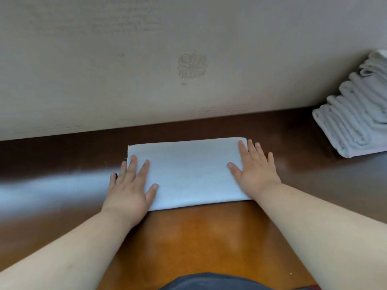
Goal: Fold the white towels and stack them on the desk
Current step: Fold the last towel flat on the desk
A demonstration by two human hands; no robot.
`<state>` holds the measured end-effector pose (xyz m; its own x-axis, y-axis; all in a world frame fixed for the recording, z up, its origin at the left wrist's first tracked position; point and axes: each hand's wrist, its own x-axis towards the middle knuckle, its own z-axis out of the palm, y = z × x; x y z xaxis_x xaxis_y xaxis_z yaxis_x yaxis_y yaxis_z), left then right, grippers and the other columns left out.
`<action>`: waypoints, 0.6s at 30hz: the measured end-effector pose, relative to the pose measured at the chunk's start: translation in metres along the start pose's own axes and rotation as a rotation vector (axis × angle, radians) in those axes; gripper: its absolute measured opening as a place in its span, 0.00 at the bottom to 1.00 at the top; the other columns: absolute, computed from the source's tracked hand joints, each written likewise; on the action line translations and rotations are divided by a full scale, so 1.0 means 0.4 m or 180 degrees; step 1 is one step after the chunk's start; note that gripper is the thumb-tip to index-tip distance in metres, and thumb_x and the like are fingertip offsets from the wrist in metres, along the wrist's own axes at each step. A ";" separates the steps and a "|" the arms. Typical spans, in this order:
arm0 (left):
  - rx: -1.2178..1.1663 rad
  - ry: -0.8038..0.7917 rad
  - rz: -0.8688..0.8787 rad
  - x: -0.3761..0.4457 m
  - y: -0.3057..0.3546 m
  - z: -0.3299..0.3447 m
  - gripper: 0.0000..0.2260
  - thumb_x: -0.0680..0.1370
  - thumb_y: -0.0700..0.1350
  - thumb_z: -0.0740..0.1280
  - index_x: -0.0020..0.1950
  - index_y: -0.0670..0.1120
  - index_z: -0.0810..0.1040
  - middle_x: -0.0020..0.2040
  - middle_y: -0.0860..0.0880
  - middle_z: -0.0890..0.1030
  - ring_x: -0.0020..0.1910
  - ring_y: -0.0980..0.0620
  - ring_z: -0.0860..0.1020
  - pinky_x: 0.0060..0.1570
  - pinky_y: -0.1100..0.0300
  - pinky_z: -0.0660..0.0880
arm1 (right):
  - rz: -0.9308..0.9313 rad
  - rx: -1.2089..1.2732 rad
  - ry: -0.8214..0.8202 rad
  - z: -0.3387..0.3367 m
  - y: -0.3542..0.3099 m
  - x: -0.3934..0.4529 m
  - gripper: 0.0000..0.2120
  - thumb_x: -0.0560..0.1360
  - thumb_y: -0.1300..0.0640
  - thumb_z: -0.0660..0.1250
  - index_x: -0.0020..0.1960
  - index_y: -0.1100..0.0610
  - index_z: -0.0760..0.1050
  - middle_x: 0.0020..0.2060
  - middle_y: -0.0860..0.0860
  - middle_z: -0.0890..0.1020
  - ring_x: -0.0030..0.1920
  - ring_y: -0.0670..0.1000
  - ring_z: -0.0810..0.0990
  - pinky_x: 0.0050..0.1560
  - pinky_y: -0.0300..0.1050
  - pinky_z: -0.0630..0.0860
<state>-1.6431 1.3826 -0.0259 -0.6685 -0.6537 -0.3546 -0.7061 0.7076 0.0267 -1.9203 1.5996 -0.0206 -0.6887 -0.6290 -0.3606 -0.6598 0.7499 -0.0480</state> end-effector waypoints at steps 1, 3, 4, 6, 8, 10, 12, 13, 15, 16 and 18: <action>-0.0014 -0.0044 -0.0062 0.001 0.006 -0.010 0.33 0.76 0.68 0.38 0.79 0.59 0.35 0.80 0.49 0.35 0.79 0.45 0.38 0.77 0.44 0.44 | 0.0044 -0.0012 -0.0034 -0.008 0.001 0.004 0.39 0.76 0.28 0.37 0.81 0.45 0.35 0.81 0.50 0.40 0.81 0.53 0.38 0.79 0.61 0.41; -0.0037 0.0075 -0.0120 0.002 0.028 -0.034 0.33 0.77 0.67 0.40 0.79 0.58 0.36 0.81 0.48 0.36 0.79 0.44 0.37 0.77 0.45 0.41 | 0.0041 0.0022 0.0137 -0.027 -0.023 0.002 0.37 0.78 0.31 0.38 0.81 0.46 0.35 0.81 0.51 0.38 0.80 0.55 0.37 0.78 0.62 0.42; -0.0019 0.0232 -0.0021 0.002 0.042 -0.044 0.32 0.78 0.66 0.40 0.79 0.58 0.34 0.81 0.47 0.36 0.79 0.44 0.36 0.76 0.45 0.39 | -0.0089 0.0060 0.0301 -0.031 -0.040 -0.003 0.36 0.78 0.32 0.38 0.81 0.46 0.36 0.81 0.51 0.38 0.81 0.55 0.38 0.78 0.61 0.42; 0.0124 0.0410 0.0407 0.004 0.065 -0.054 0.30 0.78 0.64 0.38 0.76 0.59 0.30 0.80 0.48 0.35 0.78 0.45 0.34 0.75 0.46 0.36 | -0.0643 0.0006 0.0344 -0.029 -0.066 -0.016 0.34 0.78 0.33 0.36 0.80 0.44 0.35 0.81 0.49 0.38 0.80 0.54 0.37 0.77 0.60 0.41; 0.0308 0.0150 0.0682 -0.001 0.063 -0.044 0.29 0.79 0.63 0.38 0.77 0.60 0.31 0.80 0.50 0.36 0.78 0.46 0.34 0.75 0.47 0.36 | -0.1016 -0.0148 -0.0018 -0.015 -0.051 -0.038 0.32 0.79 0.34 0.39 0.80 0.41 0.36 0.81 0.47 0.38 0.80 0.52 0.35 0.78 0.58 0.40; 0.0258 -0.0219 0.0325 -0.011 0.033 -0.032 0.29 0.81 0.63 0.43 0.79 0.60 0.38 0.81 0.50 0.38 0.79 0.46 0.38 0.77 0.48 0.42 | -0.0748 -0.0035 -0.0131 -0.004 -0.011 -0.055 0.33 0.81 0.34 0.45 0.81 0.42 0.39 0.81 0.47 0.40 0.80 0.52 0.37 0.79 0.56 0.42; -0.0422 -0.0030 -0.0376 -0.037 -0.002 -0.037 0.29 0.81 0.61 0.53 0.81 0.56 0.51 0.81 0.46 0.51 0.79 0.43 0.51 0.76 0.49 0.54 | -0.0088 0.0561 0.0073 -0.014 0.020 -0.075 0.34 0.81 0.37 0.54 0.82 0.45 0.48 0.82 0.51 0.49 0.81 0.55 0.48 0.78 0.54 0.52; -0.0983 0.0270 -0.0686 -0.048 -0.013 -0.044 0.27 0.81 0.58 0.58 0.79 0.53 0.59 0.78 0.45 0.60 0.76 0.43 0.60 0.73 0.48 0.61 | 0.0273 0.1035 0.0283 -0.022 0.024 -0.083 0.33 0.80 0.40 0.60 0.81 0.47 0.53 0.80 0.52 0.57 0.79 0.56 0.56 0.76 0.54 0.59; -0.2182 0.0586 -0.1102 -0.047 -0.006 -0.073 0.26 0.80 0.53 0.65 0.77 0.49 0.63 0.71 0.46 0.72 0.64 0.46 0.72 0.62 0.51 0.70 | 0.0976 0.2236 0.0561 -0.046 0.017 -0.089 0.32 0.78 0.45 0.66 0.78 0.50 0.61 0.74 0.51 0.69 0.69 0.54 0.71 0.65 0.50 0.73; -0.2615 0.0504 -0.1277 -0.037 0.004 -0.094 0.29 0.79 0.53 0.66 0.77 0.48 0.62 0.69 0.47 0.73 0.59 0.47 0.74 0.57 0.53 0.71 | 0.1307 0.2792 0.0530 -0.065 0.006 -0.086 0.32 0.77 0.45 0.67 0.77 0.51 0.61 0.72 0.51 0.72 0.64 0.54 0.74 0.59 0.49 0.75; -0.2907 0.0132 -0.1639 -0.006 0.018 -0.129 0.34 0.78 0.56 0.68 0.78 0.46 0.59 0.69 0.45 0.74 0.60 0.44 0.75 0.56 0.52 0.71 | 0.1828 0.3389 0.0188 -0.101 -0.013 -0.068 0.35 0.75 0.45 0.70 0.77 0.53 0.60 0.68 0.53 0.73 0.60 0.57 0.77 0.58 0.51 0.77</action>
<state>-1.6587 1.3754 0.0235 -0.2324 -0.8393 -0.4916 -0.8038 -0.1188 0.5829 -1.9102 1.6044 0.0272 -0.8309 -0.1366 -0.5394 0.3053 0.6984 -0.6473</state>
